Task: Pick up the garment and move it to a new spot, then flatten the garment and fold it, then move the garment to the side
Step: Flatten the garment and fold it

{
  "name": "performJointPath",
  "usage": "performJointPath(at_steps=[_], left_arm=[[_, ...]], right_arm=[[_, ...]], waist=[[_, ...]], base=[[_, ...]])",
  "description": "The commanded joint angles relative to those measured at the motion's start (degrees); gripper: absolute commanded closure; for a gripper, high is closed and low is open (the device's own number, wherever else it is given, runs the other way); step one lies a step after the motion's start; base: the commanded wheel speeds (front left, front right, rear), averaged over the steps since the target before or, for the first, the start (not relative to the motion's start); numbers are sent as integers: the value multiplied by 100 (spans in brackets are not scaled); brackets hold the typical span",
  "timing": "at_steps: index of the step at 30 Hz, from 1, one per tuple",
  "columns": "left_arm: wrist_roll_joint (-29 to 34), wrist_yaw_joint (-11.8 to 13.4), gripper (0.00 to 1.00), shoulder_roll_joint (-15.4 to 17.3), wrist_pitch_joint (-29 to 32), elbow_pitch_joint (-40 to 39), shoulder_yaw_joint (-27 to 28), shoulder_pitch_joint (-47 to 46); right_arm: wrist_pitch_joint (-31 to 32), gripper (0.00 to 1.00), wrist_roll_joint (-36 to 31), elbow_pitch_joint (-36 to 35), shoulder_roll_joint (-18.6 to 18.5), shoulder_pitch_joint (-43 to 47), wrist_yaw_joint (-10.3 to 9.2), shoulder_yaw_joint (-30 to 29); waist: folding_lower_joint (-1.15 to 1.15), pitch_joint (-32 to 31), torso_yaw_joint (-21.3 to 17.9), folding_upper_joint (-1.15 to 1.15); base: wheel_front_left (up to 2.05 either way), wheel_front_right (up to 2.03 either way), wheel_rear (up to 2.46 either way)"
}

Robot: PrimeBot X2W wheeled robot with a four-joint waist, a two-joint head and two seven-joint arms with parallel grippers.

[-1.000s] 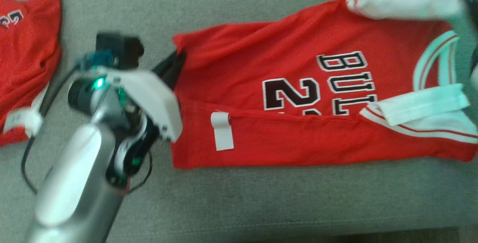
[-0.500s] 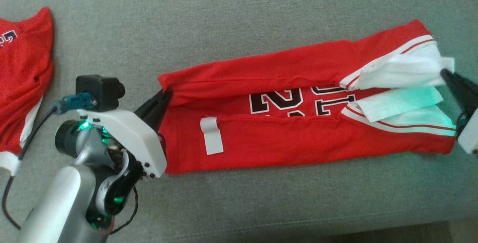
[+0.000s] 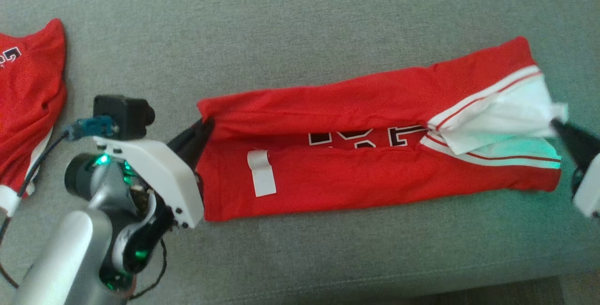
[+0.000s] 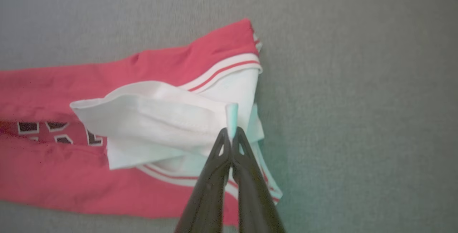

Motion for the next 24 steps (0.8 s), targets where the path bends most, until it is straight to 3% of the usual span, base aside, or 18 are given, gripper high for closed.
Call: performJointPath(at_steps=[1,2,3,4,5,6,7,11,16,19,24], left_arm=[[-37,-32,100,188,45,-212,210,12],[-42,-38,100,201,68,-199,176,77],[-39,-44,100,213,87,-186,136,140],[-37,-40,100,208,85,-173,104,202],[-35,-42,68,202,73,-157,72,263],[-11,-39,7,214,56,-135,44,326],[29,-14,0,231,32,-103,31,394],[330,300,0,144,-560,-88,220,627],[1038,716,0,-358,-2396,11,426,674],[1428,730,0,-715,-3557,422,193,693],[1659,628,0,-1019,-4300,997,-135,662]], right_arm=[[112,100,-37,-171,-88,111,39,118],[166,100,-30,-176,-87,155,39,179],[206,62,-23,-186,-90,189,39,220],[224,0,-40,-186,-82,211,39,207],[227,0,-77,-182,-75,213,39,169],[232,0,-119,-175,-69,204,39,113],[250,0,-148,-170,-66,183,39,63],[365,0,-278,-12,83,-97,39,-254],[575,0,-749,582,424,-651,39,-370],[801,0,-1127,1048,690,-931,39,-407],[1158,0,-1385,1370,826,-914,39,-368]], waist=[[0,-18,-19,0],[0,-27,-23,0],[0,-35,-25,0],[0,-45,-23,0],[0,-58,-19,0],[0,-68,-12,0],[0,-75,-6,0],[0,-51,-15,0],[0,70,63,0],[0,135,258,0],[0,130,515,0]], base=[[0,0,0],[0,0,0],[0,0,0],[0,0,0],[0,0,0],[0,0,0],[0,0,0],[0,0,0],[0,0,0],[0,0,0],[0,0,0]])
